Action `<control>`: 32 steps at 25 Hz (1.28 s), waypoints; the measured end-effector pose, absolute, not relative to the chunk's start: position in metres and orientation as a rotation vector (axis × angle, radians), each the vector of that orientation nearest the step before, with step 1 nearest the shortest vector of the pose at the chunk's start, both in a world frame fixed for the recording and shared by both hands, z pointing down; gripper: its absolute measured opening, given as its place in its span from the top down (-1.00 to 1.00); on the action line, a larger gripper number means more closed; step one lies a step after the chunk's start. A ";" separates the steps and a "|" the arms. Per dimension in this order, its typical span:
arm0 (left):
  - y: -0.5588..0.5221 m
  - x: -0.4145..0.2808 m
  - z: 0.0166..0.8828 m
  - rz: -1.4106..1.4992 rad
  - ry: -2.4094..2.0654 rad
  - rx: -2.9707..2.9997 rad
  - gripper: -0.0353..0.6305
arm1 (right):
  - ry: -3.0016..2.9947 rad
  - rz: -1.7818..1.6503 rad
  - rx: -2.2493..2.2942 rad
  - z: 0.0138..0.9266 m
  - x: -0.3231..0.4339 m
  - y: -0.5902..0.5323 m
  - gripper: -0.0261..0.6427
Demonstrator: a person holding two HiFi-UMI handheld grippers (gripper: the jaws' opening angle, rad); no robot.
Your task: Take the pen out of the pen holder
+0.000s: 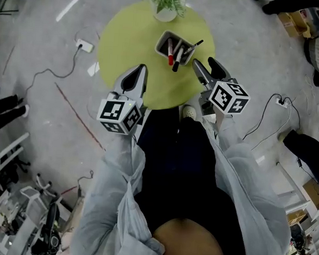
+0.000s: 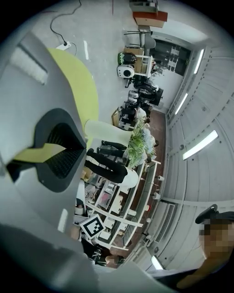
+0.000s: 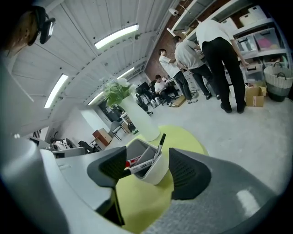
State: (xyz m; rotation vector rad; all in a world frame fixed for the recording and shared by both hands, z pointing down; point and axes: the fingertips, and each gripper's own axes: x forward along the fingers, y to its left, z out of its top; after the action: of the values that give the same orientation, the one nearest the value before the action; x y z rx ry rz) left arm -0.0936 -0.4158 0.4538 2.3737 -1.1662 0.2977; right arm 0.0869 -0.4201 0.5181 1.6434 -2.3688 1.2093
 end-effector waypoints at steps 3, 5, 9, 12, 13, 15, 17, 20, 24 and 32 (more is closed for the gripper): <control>-0.428 -0.094 0.463 0.313 -1.140 2.370 0.84 | -2.353 1.276 1.658 0.528 0.086 -0.433 0.10; -0.436 -0.094 0.469 0.324 -1.124 2.368 0.84 | -2.327 1.307 1.671 0.537 0.086 -0.441 0.11; -0.448 -0.094 0.477 0.343 -1.101 2.366 0.84 | -2.285 1.375 1.693 0.553 0.087 -0.453 0.12; -0.457 -0.093 0.481 0.353 -1.093 2.367 0.84 | -2.275 1.423 1.689 0.562 0.085 -0.462 0.16; -0.459 -0.092 0.481 0.353 -1.091 2.367 0.84 | -2.274 1.433 1.685 0.565 0.084 -0.465 0.18; -0.461 -0.092 0.480 0.355 -1.086 2.367 0.84 | -2.265 1.443 1.683 0.567 0.083 -0.469 0.28; -0.461 -0.092 0.481 0.362 -1.079 2.367 0.84 | -2.252 1.439 1.706 0.567 0.084 -0.472 0.43; -0.460 -0.093 0.484 0.371 -1.075 2.363 0.84 | -2.256 1.414 1.734 0.565 0.085 -0.476 0.73; -0.457 -0.094 0.486 0.370 -1.073 2.356 0.84 | -2.294 1.411 1.718 0.560 0.082 -0.475 0.79; -0.448 -0.093 0.479 0.344 -1.090 2.363 0.84 | -2.344 1.384 1.717 0.546 0.083 -0.468 0.81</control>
State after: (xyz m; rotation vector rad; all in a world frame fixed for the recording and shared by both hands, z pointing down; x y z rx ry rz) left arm -0.0927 -0.4481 0.4792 2.3631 -1.0895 0.3444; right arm 0.0834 -0.4680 0.5459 1.7170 -2.3435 1.3837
